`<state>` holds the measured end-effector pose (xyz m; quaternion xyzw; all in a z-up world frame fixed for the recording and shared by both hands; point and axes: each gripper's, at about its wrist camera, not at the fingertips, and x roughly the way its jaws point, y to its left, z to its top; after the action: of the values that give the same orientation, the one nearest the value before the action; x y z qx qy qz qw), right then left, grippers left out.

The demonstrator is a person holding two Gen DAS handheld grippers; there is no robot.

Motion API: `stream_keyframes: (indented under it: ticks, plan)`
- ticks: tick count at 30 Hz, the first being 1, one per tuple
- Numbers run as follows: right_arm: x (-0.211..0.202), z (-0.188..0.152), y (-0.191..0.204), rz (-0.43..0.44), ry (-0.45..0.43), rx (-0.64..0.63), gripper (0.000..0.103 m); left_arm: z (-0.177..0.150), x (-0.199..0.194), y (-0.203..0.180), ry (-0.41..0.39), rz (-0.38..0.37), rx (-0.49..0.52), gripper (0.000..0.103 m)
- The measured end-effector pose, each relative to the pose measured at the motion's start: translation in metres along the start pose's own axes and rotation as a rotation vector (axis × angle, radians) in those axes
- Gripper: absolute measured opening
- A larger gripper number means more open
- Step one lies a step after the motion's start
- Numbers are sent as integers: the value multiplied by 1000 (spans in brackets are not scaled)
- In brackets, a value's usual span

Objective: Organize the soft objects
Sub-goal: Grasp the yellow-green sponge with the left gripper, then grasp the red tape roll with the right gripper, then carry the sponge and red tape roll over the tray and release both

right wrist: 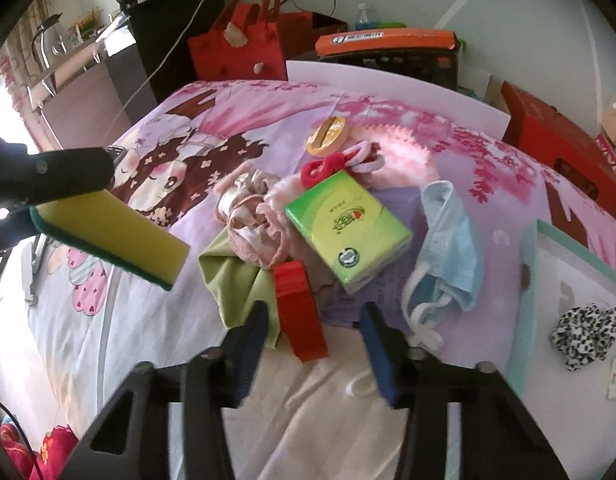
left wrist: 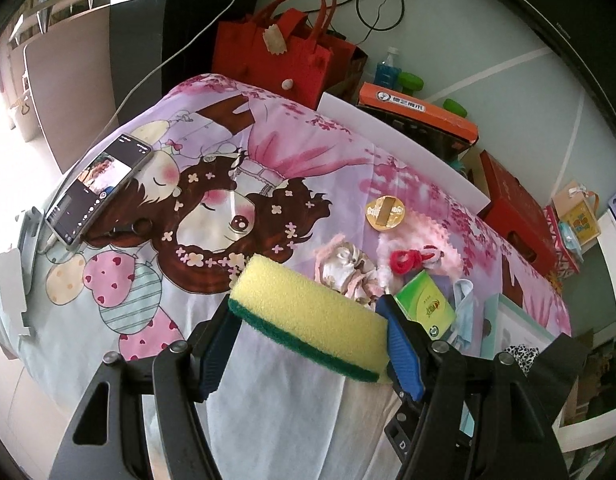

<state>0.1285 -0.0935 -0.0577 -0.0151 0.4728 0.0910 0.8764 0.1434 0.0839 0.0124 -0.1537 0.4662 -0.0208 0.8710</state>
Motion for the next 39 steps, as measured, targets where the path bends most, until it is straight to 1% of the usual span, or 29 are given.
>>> stream_keyframes:
  ticks: [1, 7, 18, 27, 32, 39]
  plan:
    - [1, 0, 0, 0, 3, 1, 38, 0, 1, 0, 2, -1, 0, 70]
    - [3, 0, -1, 10, 2, 4, 20, 0, 2, 1, 7, -7, -3, 70]
    - [0, 1, -3, 7, -7, 18, 18, -1, 3, 0, 10, -13, -4, 70]
    - [-23, 4, -8, 19, -60, 39, 17, 0, 0, -1, 4, -27, -8, 70]
    - [-46, 6, -17, 18, -125, 60, 17, 1, -5, -2, -9, -35, -6, 70]
    - [-63, 9, -33, -5, -164, 98, 18, -1, -11, -21, -37, -52, 46, 70]
